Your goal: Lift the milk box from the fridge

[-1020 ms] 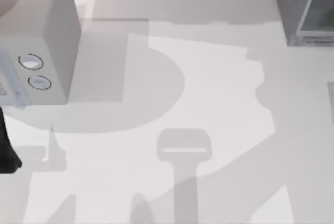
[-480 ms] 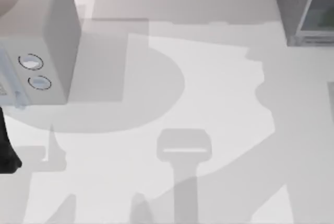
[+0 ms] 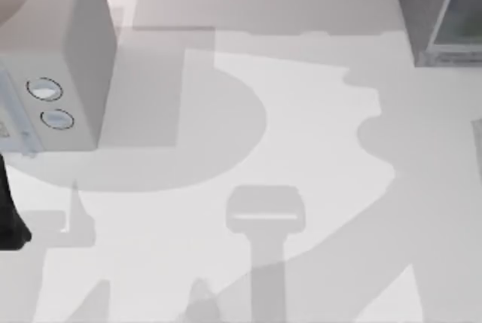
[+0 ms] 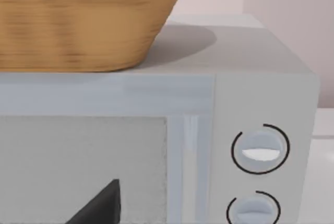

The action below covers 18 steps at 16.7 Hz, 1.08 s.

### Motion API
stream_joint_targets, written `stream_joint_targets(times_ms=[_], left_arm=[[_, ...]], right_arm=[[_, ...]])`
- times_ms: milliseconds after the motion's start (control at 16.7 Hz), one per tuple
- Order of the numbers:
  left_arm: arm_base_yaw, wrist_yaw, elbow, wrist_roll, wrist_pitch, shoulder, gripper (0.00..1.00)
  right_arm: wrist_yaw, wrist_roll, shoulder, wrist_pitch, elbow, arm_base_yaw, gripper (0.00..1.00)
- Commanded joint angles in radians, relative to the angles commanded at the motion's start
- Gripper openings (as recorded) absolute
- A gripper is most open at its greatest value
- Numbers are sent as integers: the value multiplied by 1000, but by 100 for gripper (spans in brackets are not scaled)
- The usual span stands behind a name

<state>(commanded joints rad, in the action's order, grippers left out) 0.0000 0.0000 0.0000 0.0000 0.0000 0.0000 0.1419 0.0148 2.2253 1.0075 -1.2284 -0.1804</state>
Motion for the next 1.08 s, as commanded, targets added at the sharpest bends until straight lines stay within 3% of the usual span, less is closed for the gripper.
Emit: stream_joint_targets(times_ms=[300,660,1080], left_arm=[[0,0,0,0,0,0,100],[0,0,0,0,0,0,100],[0,0,0,0,0,0,100]], right_arm=[[1,2,-75,-107,-18,0,0],[3,3,-91,-103,-2,-3,0],[33,3,-273,5,309,-32,0]])
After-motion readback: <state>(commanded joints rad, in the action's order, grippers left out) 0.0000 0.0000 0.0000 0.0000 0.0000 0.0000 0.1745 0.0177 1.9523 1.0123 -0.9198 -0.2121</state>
